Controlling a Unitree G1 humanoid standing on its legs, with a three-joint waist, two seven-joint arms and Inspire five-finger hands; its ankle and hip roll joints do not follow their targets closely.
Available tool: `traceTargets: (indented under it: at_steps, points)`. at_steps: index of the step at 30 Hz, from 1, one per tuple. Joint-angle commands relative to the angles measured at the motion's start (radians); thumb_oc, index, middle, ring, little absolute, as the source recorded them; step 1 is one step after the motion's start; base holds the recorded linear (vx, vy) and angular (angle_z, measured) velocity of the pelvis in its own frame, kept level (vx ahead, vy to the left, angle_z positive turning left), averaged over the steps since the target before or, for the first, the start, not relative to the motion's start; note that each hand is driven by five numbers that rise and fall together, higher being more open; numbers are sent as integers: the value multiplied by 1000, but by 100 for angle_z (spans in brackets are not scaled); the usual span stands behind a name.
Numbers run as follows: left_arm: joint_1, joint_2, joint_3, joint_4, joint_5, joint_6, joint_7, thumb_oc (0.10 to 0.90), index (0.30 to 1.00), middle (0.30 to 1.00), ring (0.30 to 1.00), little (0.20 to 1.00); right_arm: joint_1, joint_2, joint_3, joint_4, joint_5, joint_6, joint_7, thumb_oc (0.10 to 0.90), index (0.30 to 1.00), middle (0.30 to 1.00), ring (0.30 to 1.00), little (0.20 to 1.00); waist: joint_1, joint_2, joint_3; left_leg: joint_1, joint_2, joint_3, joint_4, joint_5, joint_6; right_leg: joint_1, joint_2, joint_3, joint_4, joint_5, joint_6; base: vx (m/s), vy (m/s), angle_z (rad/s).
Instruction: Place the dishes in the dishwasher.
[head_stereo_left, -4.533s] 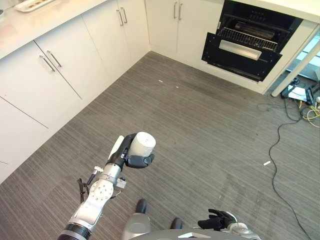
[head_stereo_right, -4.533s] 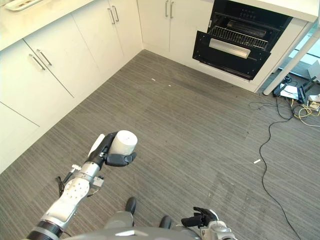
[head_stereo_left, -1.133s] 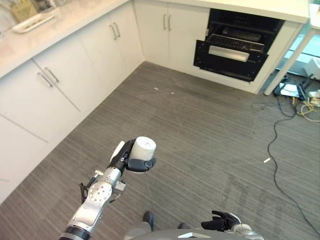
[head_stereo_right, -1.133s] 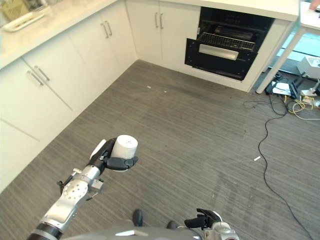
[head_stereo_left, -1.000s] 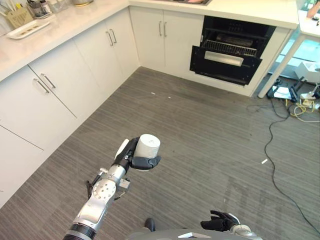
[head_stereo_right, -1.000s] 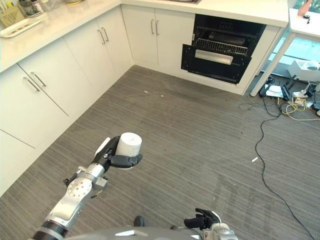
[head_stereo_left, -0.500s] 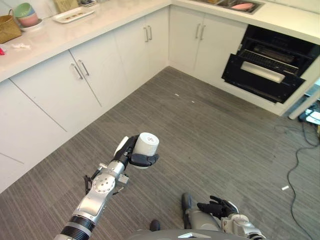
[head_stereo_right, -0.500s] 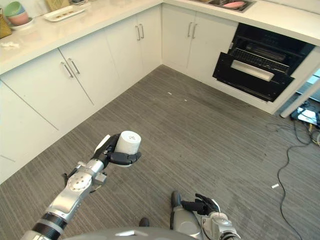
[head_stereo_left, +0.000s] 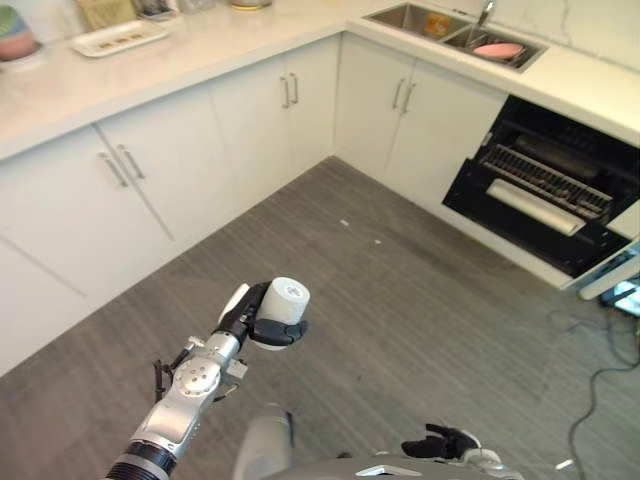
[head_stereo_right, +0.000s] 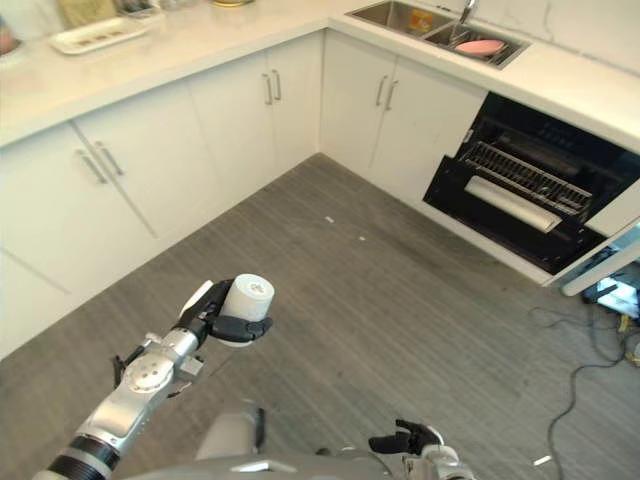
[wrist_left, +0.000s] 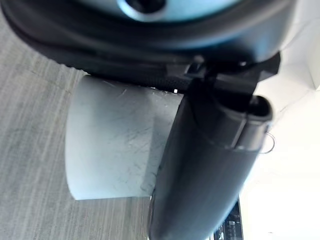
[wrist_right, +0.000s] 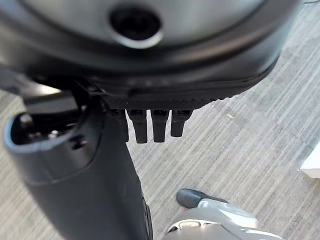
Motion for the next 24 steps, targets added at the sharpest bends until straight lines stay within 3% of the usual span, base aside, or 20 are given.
traceTargets:
  at_steps: [1, 2, 4, 5, 6, 8, 9, 12, 13, 14, 15, 17, 18, 19, 21, 24]
  points:
    - [-74, -16, 65, -160, 8, -89, 18, 400, 300, 300, 300, 300, -4, -67, 8, -2, -34, -16, -7, 800, 900, 900, 900, 900, 15, 51, -9, 243, 2, -34, -405, 154, -76, -37, -47, 28, 9, 33, 99, 313, 177, -25]
    - [-77, -19, 67, -150, 10, -90, 28, 400, 300, 300, 300, 300, -3, -71, 4, 7, -35, -15, -11, 800, 900, 900, 900, 900, 20, 54, -9, 219, 17, -63, -474, 187, -91, -15, -52, 40, 6, 14, 104, 489, 276, -46]
    - [-80, -26, 60, -138, 10, -87, 34, 400, 300, 300, 300, 300, 9, -74, -20, 20, -25, -14, -16, 800, 900, 900, 900, 900, 15, 61, -14, 194, 40, -60, -488, 218, -114, 26, -68, 60, 13, -6, 118, 570, 394, -72]
    - [-79, -26, 59, -137, 12, -84, 19, 400, 300, 300, 300, 300, 28, -66, -47, 40, -28, -11, -8, 800, 900, 900, 900, 900, 8, 79, -36, 222, 36, -39, -489, 221, -108, 45, -88, 72, 52, -26, 139, 480, 398, -85]
    - [-79, -26, 58, -138, 13, -84, 18, 400, 300, 300, 300, 300, 30, -66, -48, 40, -28, -11, -8, 800, 900, 900, 900, 900, 9, 77, -37, 222, 34, -38, -488, 220, -107, 44, -91, 73, 56, -29, 141, 442, 423, -64]
    - [-95, -8, 53, -140, 25, -83, 17, 400, 300, 300, 300, 300, 37, -57, -58, 39, -29, -8, -4, 800, 900, 900, 900, 900, 0, 65, -39, 225, -9, -29, -430, 185, -72, -1, -132, 99, 199, 32, 159, 327, 408, 5]
    - [-108, 8, 56, -144, 29, -79, 19, 400, 300, 300, 300, 300, 36, -46, -57, 34, -32, 1, 7, 800, 900, 900, 900, 900, -21, 59, -20, 269, -42, 4, -397, 124, -19, -91, -184, 119, 413, 197, 188, 329, 421, 16]
    - [-112, 17, 59, -152, 29, -79, 21, 400, 300, 300, 300, 300, 30, -44, -55, 30, -35, 3, 7, 800, 900, 900, 900, 900, -25, 72, -7, 304, -41, 24, -398, 107, 3, -153, -200, 115, 516, 237, 188, 232, 347, -22]
    - [-114, 20, 55, -151, 37, -78, 19, 400, 300, 300, 300, 300, 17, -32, -53, 18, -39, -1, 6, 800, 900, 900, 900, 900, -37, 97, -1, 368, -50, 75, -419, 81, 24, -219, -234, 13, 589, 254, 192, 231, 330, -24]
    - [-114, 19, 55, -151, 37, -79, 19, 400, 300, 300, 300, 300, 17, -33, -53, 18, -39, -1, 6, 800, 900, 900, 900, 900, -36, 95, -1, 372, -53, 76, -426, 83, 24, -222, -237, 15, 597, 249, 192, 656, 604, -33]
    - [-112, 4, 43, -145, 40, -81, 9, 400, 300, 300, 300, 300, 4, -28, -35, -20, -23, -15, 7, 800, 900, 900, 900, 900, -83, 99, 3, 468, -94, 101, -486, 71, 21, -316, -133, -36, 477, 178, 195, 412, 270, -49]
    - [-112, 4, 43, -145, 40, -81, 9, 400, 300, 300, 300, 300, 3, -28, -35, -20, -23, -15, 6, 800, 900, 900, 900, 900, -83, 102, 2, 466, -90, 101, -488, 75, 20, -314, -128, -39, 468, 185, 192, 340, 188, -68]
    - [-126, -6, 38, -140, 39, -83, 11, 400, 300, 300, 300, 300, -10, -33, -32, -40, -20, -22, 1, 800, 900, 900, 900, 900, -84, 88, -11, 521, -108, 138, -510, 36, 5, -315, -137, -193, 240, 162, 193, 438, 137, -10]
    - [-136, -13, 32, -129, 34, -82, 10, 400, 300, 300, 300, 300, -19, -33, -25, -41, -21, -22, -2, 800, 900, 900, 900, 900, -82, 91, -24, 548, -100, 147, -523, 10, -9, -306, -118, -257, 159, 133, 192, 545, 162, 19]
    - [-148, -23, 29, -119, 38, -76, 9, 400, 300, 300, 300, 300, -25, -32, -23, -36, -26, -20, -5, 800, 900, 900, 900, 900, -75, 76, -45, 582, -116, 194, -529, -13, -15, -316, -103, -385, 68, 150, 183, 363, 86, -56]
    - [-147, -42, 24, -106, 38, -76, 2, 400, 300, 300, 300, 300, -3, -33, -23, -17, -24, -16, -6, 800, 900, 900, 900, 900, -81, 64, -65, 615, -130, 207, -455, -26, -24, -291, -80, -421, 32, 135, 147, 398, 23, -89]
